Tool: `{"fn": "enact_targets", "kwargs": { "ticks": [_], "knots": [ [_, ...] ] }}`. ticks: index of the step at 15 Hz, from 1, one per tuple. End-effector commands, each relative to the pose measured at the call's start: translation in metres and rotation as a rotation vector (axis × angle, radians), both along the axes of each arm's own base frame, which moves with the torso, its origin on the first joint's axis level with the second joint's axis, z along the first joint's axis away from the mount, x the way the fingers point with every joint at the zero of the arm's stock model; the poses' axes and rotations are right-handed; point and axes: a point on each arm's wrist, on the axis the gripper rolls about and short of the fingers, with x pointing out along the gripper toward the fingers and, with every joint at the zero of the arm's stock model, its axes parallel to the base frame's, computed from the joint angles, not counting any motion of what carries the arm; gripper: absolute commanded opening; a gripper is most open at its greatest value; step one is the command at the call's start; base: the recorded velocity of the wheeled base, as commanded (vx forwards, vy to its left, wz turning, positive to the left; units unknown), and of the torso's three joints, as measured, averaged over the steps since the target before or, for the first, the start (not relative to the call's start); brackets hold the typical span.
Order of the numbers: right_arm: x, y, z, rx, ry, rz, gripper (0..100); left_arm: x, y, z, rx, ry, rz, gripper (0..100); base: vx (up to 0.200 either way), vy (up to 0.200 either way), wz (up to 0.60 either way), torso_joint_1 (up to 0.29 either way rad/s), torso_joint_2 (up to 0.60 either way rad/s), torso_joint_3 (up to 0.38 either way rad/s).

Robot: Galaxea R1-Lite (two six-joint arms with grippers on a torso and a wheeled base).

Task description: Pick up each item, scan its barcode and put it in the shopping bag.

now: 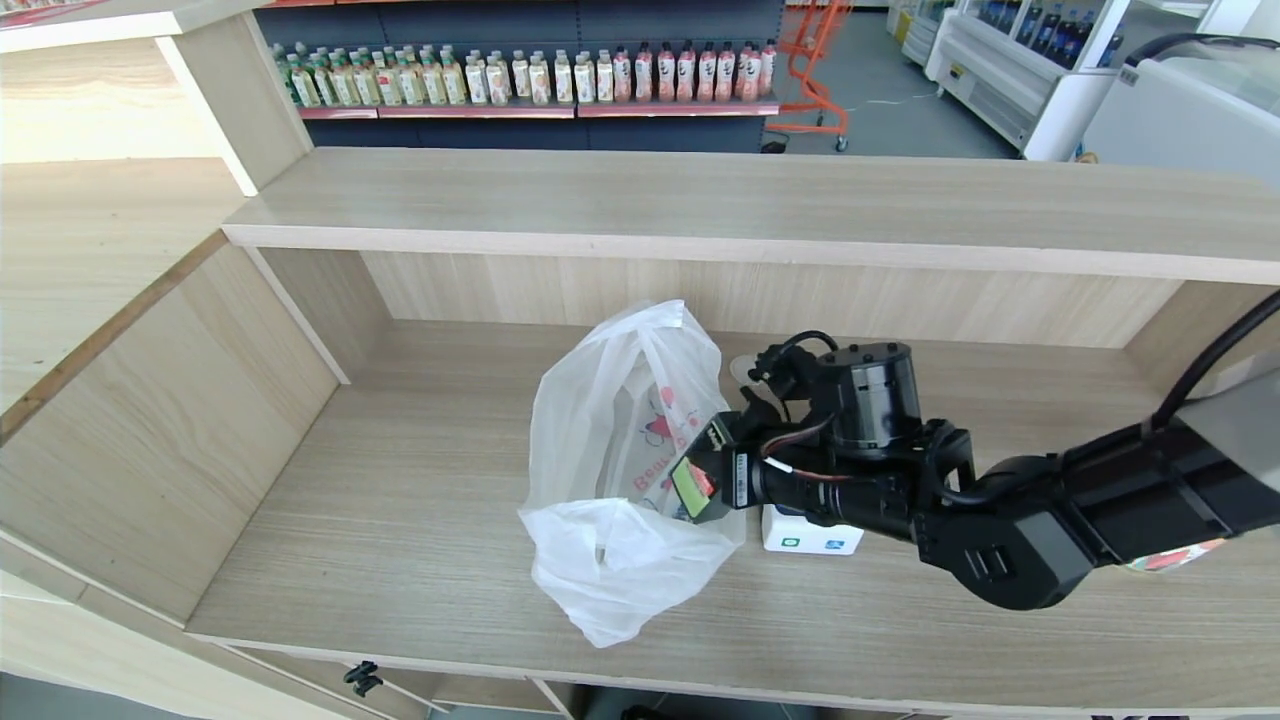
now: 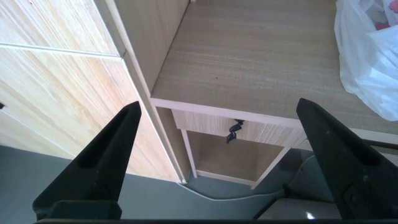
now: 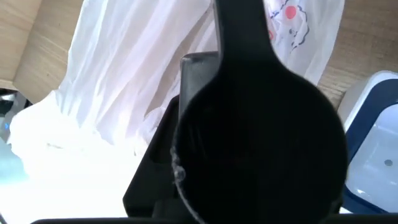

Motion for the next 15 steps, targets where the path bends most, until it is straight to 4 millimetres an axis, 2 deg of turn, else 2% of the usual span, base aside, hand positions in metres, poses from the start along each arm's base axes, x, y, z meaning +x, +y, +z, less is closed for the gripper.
{"fn": "enact_targets", "kwargs": {
  "ticks": [1, 4, 9, 10, 12, 15],
  "knots": [
    [0.005, 0.004, -0.020, -0.057, -0.008, 0.040, 0, 0.000, 0.000, 0.000, 0.000, 0.000, 0.000, 100, 0.000, 0.000, 0.00, 0.000, 0.00, 0.000],
    [0.012, 0.009, -0.036, -0.117, -0.060, 0.077, 0, 0.000, 0.000, 0.000, 0.000, 0.000, 0.000, 100, 0.000, 0.000, 0.00, 0.000, 0.00, 0.000],
    [0.015, 0.017, -0.039, -0.113, -0.138, 0.139, 0, 0.000, 0.000, 0.000, 0.000, 0.000, 0.000, 100, 0.000, 0.000, 0.00, 0.000, 0.00, 0.000],
    [0.015, 0.021, -0.034, -0.077, -0.169, 0.154, 100, 0.000, 0.000, 0.000, 0.000, 0.000, 0.000, 100, 0.000, 0.000, 0.00, 0.000, 0.00, 0.000],
    [0.013, 0.021, -0.024, 0.020, -0.168, 0.208, 100, 0.000, 0.000, 0.000, 0.000, 0.000, 0.000, 100, 0.000, 0.000, 0.00, 0.000, 0.00, 0.000],
    [-0.001, 0.010, 0.013, 0.149, -0.158, 0.175, 100, 0.000, 0.000, 0.000, 0.000, 0.000, 0.000, 100, 0.000, 0.000, 0.00, 0.000, 0.00, 0.000]
  ]
}}
